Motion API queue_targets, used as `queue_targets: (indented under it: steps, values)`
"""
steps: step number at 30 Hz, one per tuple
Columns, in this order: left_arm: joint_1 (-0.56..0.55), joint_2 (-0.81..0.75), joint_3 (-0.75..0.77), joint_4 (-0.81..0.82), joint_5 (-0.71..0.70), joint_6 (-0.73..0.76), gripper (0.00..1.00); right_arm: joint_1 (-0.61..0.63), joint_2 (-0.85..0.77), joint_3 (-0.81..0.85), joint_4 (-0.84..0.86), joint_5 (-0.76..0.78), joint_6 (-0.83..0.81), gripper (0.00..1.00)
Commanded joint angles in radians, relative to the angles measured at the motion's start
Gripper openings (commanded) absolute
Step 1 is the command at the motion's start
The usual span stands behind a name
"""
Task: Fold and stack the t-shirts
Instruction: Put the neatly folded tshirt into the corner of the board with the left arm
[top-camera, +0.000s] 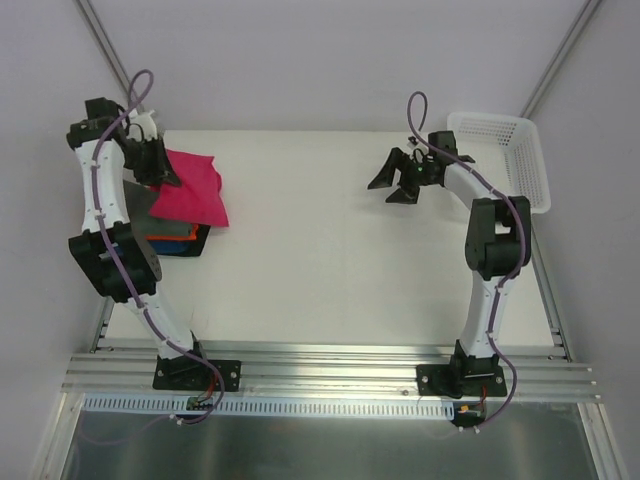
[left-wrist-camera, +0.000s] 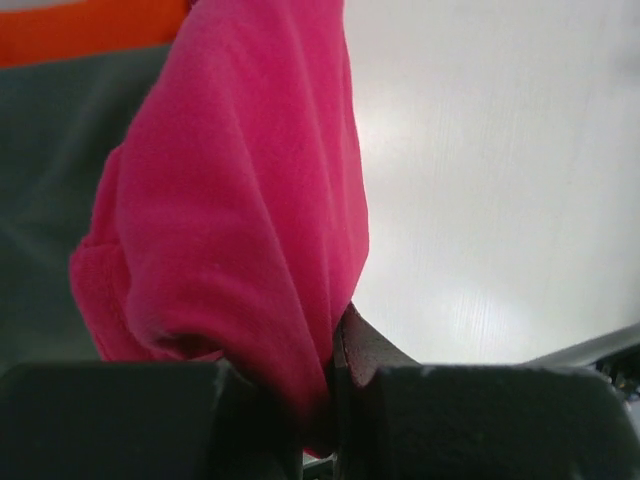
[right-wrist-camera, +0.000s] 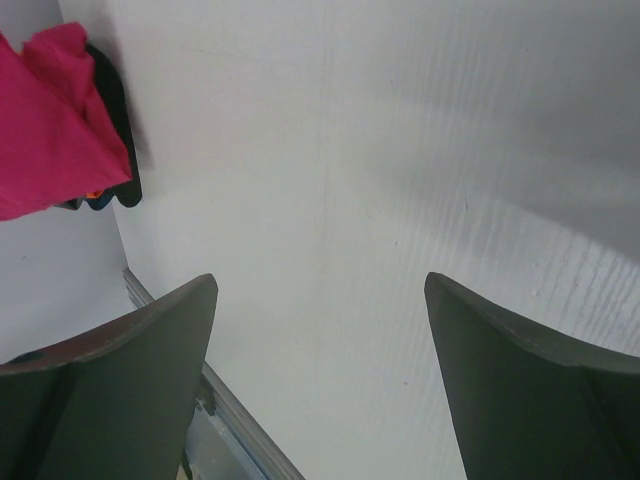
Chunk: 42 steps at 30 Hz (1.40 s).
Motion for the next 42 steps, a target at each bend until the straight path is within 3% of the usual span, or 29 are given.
queue_targets:
  steps: [1,6,21,31,42]
  values:
    - [0.045,-0.002,0.172,-0.08,0.012,0.033,0.0,-0.001,-0.109,-0.019,0.012,0.003,-0.026,0.89]
    - [0.059,0.004,0.283,-0.128,0.019,0.032,0.0,0.001,-0.15,-0.051,0.001,0.014,-0.033,0.89]
    - [0.084,-0.09,0.21,-0.196,0.058,0.035,0.0,0.002,-0.209,-0.106,0.012,0.02,-0.032,0.89]
    - [0.191,0.028,0.454,-0.385,0.067,0.085,0.0,-0.001,-0.224,-0.128,0.027,0.025,-0.029,0.9]
    - [0.167,0.085,0.451,-0.408,0.095,0.084,0.0,0.001,-0.224,-0.129,0.038,0.028,-0.024,0.9]
